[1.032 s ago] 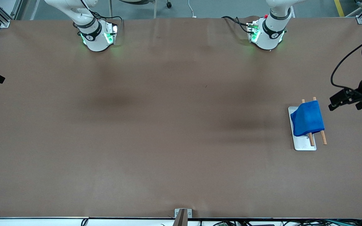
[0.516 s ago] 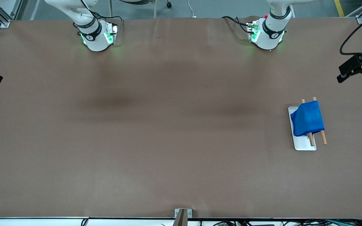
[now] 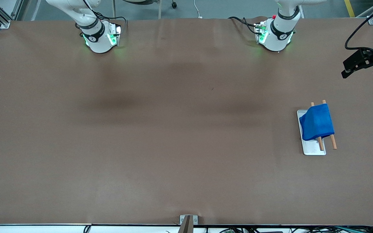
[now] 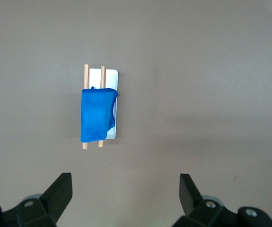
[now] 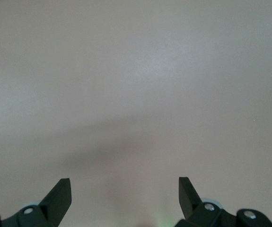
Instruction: Right arm passes towel to left arm to hang
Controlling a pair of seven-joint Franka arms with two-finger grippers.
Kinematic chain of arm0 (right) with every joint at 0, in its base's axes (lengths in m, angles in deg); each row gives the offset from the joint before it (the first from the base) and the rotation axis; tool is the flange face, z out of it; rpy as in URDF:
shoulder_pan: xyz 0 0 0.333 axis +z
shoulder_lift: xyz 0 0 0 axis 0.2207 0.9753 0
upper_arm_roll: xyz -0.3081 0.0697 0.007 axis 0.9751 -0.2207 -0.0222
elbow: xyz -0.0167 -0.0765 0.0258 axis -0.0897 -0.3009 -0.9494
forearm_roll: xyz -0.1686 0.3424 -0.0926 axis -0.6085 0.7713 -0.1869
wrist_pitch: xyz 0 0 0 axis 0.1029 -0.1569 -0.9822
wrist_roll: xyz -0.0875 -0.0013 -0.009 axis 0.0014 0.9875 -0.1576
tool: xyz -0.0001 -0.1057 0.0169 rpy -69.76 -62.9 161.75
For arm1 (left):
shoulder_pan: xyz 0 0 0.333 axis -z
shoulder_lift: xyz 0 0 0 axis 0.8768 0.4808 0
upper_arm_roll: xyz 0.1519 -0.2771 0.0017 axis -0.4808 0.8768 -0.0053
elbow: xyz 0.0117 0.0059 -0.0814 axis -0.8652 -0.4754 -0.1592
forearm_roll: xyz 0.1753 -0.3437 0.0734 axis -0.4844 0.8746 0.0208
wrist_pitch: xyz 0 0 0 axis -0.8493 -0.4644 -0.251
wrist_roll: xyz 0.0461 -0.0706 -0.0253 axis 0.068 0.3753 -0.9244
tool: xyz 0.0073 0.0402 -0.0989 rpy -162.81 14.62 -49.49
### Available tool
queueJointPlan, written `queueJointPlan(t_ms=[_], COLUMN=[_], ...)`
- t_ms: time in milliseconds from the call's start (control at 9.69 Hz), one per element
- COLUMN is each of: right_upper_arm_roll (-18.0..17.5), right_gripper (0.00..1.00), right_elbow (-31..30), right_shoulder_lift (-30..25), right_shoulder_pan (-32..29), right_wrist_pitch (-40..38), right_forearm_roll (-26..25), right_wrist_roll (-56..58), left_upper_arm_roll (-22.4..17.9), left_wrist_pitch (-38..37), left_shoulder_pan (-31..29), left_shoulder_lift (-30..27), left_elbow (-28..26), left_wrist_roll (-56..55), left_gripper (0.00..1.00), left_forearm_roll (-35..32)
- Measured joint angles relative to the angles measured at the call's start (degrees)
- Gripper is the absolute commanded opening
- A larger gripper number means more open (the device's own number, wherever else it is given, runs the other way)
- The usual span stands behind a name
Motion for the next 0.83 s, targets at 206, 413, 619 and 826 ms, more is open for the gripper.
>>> queueJointPlan(t_ms=[206,413,619,826], right_upper_arm_roll=[-0.1,-0.1,0.0,0.0], right_gripper=[1.0,1.0,1.0,1.0], right_elbow=[0.0,0.0,0.0,0.0], right_shoulder_lift=[0.0,0.0,0.0,0.0], right_shoulder_pan=[0.0,0.0,0.0,0.0], right_wrist_pitch=[0.0,-0.1,-0.1,-0.1], right_forearm_roll=[0.0,0.0,0.0,0.0], right_wrist_roll=[0.0,0.0,0.0,0.0], left_upper_arm_roll=[-0.1,-0.1,0.0,0.1], left_wrist_pitch=[0.2,0.9,1.5,1.5], left_shoulder_pan=[0.0,0.1,0.1,0.1], left_shoulder_lift=[0.3,1.1,1.6,1.7], left_elbow=[-0.2,-0.1,-0.1,-0.1], left_wrist_roll=[0.0,0.0,0.0,0.0], left_gripper=[1.0,1.0,1.0,1.0], left_forearm_roll=[0.0,0.0,1.1,1.5])
